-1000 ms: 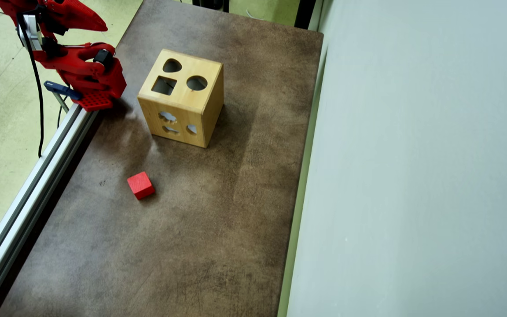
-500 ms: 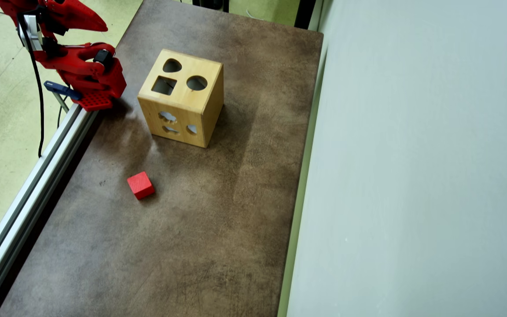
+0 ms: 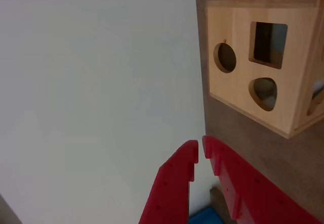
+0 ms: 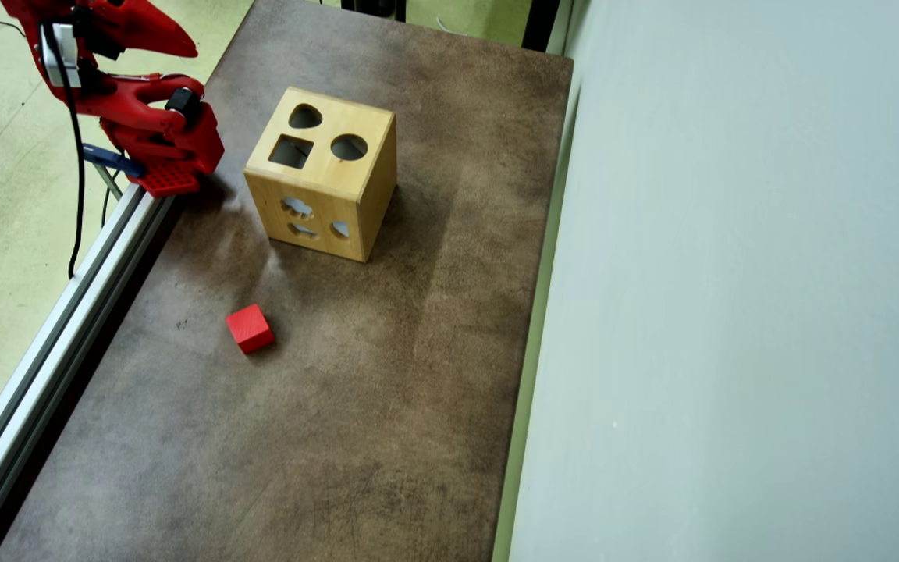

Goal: Pick and place the red cube on the square hole

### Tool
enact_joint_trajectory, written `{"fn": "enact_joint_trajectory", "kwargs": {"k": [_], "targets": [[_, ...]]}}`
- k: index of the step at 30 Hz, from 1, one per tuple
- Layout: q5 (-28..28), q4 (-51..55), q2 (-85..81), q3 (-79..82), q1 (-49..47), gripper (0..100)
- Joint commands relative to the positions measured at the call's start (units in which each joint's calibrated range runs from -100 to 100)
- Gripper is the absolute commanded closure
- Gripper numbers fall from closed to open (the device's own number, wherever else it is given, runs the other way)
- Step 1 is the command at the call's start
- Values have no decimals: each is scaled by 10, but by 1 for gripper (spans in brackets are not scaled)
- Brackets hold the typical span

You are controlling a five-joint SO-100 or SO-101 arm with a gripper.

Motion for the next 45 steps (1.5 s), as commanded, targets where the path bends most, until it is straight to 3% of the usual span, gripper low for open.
{"fn": "enact_joint_trajectory", "kwargs": {"k": [1,5,8,22,26,45], "targets": [[4,6,168,-148,64,97],[11,6,261,-187,175,97],[54,5,309,-187,243,97],[429,5,488,-180,352,97],[499,6,510,-180,353,97],[508,7,522,-179,366,97]]}}
